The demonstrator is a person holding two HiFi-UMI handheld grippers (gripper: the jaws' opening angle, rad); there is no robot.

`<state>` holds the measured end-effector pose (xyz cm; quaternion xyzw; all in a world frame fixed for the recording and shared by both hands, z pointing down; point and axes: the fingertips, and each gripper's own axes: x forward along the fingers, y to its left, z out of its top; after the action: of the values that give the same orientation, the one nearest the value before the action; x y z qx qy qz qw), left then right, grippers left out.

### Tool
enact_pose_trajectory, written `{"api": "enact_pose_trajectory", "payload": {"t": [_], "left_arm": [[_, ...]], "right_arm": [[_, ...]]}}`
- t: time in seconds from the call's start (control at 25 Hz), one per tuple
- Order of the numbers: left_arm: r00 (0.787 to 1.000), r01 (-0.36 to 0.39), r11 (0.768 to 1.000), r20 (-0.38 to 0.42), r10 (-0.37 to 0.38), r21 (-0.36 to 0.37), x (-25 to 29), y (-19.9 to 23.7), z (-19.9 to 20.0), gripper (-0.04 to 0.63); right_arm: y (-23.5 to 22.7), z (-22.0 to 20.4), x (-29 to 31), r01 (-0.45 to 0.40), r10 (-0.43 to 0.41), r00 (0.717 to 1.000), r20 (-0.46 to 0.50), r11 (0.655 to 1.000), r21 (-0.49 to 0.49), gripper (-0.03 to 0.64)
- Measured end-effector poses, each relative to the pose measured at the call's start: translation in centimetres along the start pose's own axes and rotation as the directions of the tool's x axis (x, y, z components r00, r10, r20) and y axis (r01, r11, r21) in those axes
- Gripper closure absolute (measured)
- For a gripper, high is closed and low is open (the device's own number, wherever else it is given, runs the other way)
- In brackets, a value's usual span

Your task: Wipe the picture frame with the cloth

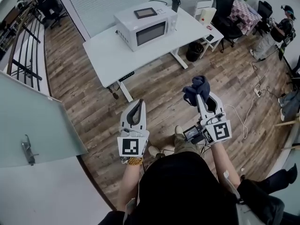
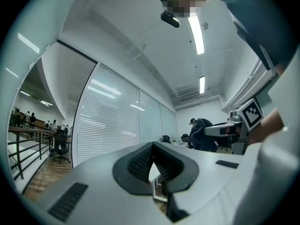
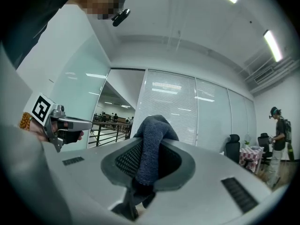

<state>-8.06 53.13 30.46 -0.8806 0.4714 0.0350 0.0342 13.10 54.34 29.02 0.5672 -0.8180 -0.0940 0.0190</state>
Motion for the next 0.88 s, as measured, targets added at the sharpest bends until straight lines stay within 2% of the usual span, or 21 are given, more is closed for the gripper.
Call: {"api": "enact_pose_trajectory", "payload": {"t": [0.08, 0.16, 0.32, 0.48, 0.68, 0.88], "left_arm": [[1.0, -0.016, 1.0, -0.025, 0.016, 0.02, -0.5, 1.0, -0.1, 0.591], [0.999, -0.027, 0.999, -0.018, 0.028, 0.028, -0.6, 1.7, 0.1, 0.59], [0.999, -0.04, 0.999, 0.002, 0.04, -0.015, -1.0, 2.3, -0.6, 0.591], [1.0, -0.031, 0.999, 0.0, 0.031, -0.029, -1.2, 2.3, -1.3, 0.589], [1.0, -0.009, 1.0, -0.006, 0.009, -0.018, 0.0, 2.4, -1.9, 0.589], [1.0, -0.018, 1.0, -0.012, 0.018, 0.013, 2.6, 2.3, -2.2, 0.591]], "right_arm": [[0.6, 0.5, 0.7, -0.01, 0.01, 1.0, 0.001, 1.0, -0.004, 0.574], [0.8, 1.0, 1.2, -0.016, 0.016, 1.0, 0.003, 1.0, -0.014, 0.574], [0.9, 0.9, 1.2, -0.013, 0.012, 1.0, -0.015, 0.999, -0.037, 0.574], [0.8, 0.5, 1.1, 0.006, -0.007, 1.0, -0.029, 0.999, -0.036, 0.574], [0.9, 0.2, 1.2, 0.008, -0.01, 0.999, -0.03, 0.998, -0.066, 0.574], [-1.4, -1.9, 2.2, 0.014, -0.015, 0.999, -0.032, 1.0, -0.025, 0.574]]}}
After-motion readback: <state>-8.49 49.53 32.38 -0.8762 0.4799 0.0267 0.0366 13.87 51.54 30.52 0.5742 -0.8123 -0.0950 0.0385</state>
